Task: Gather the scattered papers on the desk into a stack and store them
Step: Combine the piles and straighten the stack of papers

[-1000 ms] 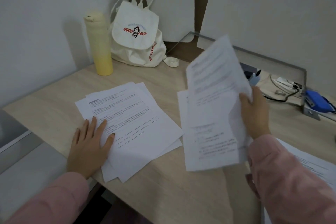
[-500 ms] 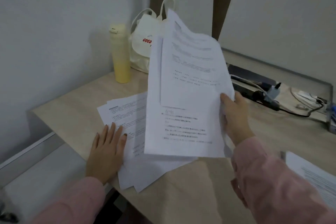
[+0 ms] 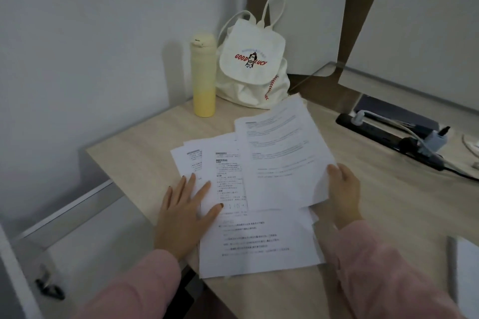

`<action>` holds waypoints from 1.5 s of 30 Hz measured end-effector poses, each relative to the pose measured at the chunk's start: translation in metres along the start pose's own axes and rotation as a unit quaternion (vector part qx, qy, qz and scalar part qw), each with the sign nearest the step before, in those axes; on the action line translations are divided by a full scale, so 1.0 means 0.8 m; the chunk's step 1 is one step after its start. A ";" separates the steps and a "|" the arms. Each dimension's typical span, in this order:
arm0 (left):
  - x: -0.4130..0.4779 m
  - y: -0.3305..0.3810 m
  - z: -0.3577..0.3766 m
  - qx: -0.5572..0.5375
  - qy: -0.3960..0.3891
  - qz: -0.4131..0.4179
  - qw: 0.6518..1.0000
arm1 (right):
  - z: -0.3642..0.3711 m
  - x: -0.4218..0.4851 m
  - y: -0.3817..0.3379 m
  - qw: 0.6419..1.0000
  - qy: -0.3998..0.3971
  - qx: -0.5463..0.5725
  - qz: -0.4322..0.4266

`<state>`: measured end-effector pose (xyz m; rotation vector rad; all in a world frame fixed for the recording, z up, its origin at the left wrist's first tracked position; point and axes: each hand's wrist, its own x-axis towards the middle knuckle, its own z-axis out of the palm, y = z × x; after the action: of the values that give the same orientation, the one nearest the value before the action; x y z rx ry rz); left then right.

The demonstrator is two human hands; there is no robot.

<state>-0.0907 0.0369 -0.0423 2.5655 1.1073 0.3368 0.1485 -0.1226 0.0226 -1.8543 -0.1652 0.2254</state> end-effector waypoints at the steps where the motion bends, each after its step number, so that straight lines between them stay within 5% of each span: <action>1: 0.000 0.000 0.000 -0.002 0.002 0.000 1.000 | -0.011 0.004 0.000 1.000 0.019 -0.003 -0.003; 11: -0.002 0.004 0.001 -0.035 0.030 -0.018 0.999 | -0.050 -0.049 0.003 0.988 -0.119 0.058 0.082; 18: -0.005 0.010 -0.003 -0.059 0.062 -0.061 0.994 | -0.023 -0.045 -0.003 0.965 -0.221 -0.142 -0.021; 25: -0.005 0.010 -0.005 -0.050 0.049 -0.059 0.996 | 0.013 -0.016 -0.015 0.938 -0.285 -0.183 0.079; 32: -0.004 0.007 -0.002 -0.053 0.055 -0.043 0.996 | 0.019 -0.033 -0.014 0.929 -0.352 -0.064 0.096; 40: -0.003 0.005 -0.006 -0.100 0.042 -0.033 0.994 | -0.002 -0.070 -0.007 0.948 -0.305 0.039 0.081; 42: 0.000 0.016 -0.022 -0.235 0.051 -0.058 0.969 | -0.023 -0.073 -0.011 0.953 -0.294 0.045 0.054; 45: 0.011 0.054 -0.064 -0.578 -0.039 -0.113 0.808 | -0.057 -0.077 -0.025 0.955 -0.291 0.060 -0.005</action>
<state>-0.0738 0.0262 0.0221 1.3315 0.7649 0.5984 0.0993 -0.1733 0.0590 -1.6202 -0.5549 0.7579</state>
